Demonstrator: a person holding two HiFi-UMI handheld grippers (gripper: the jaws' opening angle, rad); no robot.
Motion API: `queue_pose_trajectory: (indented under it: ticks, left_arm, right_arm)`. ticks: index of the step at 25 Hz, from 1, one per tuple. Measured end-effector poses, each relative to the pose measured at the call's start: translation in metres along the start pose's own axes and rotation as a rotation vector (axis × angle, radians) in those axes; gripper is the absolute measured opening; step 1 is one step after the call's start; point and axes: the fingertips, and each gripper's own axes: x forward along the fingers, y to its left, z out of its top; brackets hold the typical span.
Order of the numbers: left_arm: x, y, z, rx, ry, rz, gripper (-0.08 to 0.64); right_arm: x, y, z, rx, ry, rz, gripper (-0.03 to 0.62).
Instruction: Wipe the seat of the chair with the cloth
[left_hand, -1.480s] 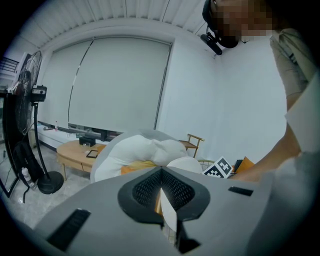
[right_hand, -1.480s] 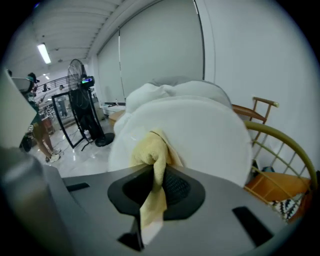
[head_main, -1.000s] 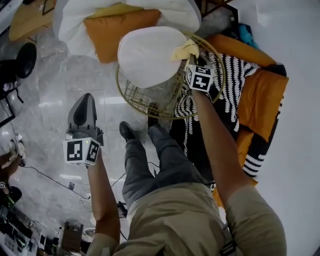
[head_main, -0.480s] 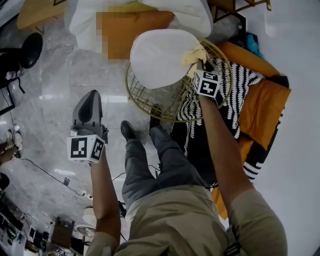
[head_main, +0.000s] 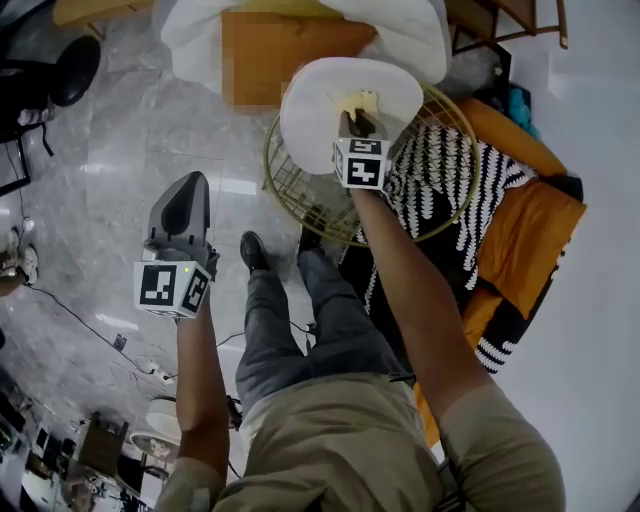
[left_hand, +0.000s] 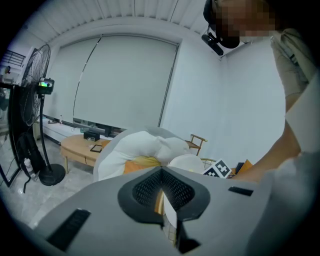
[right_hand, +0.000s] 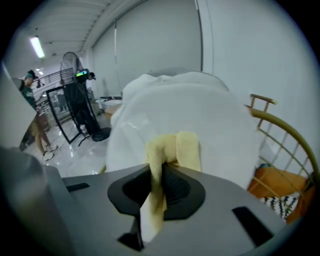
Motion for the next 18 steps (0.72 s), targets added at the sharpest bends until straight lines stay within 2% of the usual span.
queue_pose_trajectory:
  ticks: [4, 8, 13, 18]
  left_arm:
    - [-0.001, 0.002, -0.003, 0.007, -0.003, 0.000, 0.015]
    - [-0.002, -0.001, -0.007, 0.005, 0.001, 0.001, 0.015]
    - [0.003, -0.006, -0.012, -0.001, 0.016, -0.001, 0.015]
    - [0.009, -0.016, -0.012, 0.012, 0.017, -0.023, 0.015]
  right_arm:
    - [0.019, 0.096, 0.014, -0.097, -0.007, 0.173, 0.054]
    - [0.015, 0.127, 0.014, -0.094, 0.000, 0.229, 0.054]
    - [0.014, 0.108, 0.003, -0.106, 0.001, 0.215, 0.054]
    - [0.009, 0.039, -0.022, -0.078, 0.032, 0.137, 0.054]
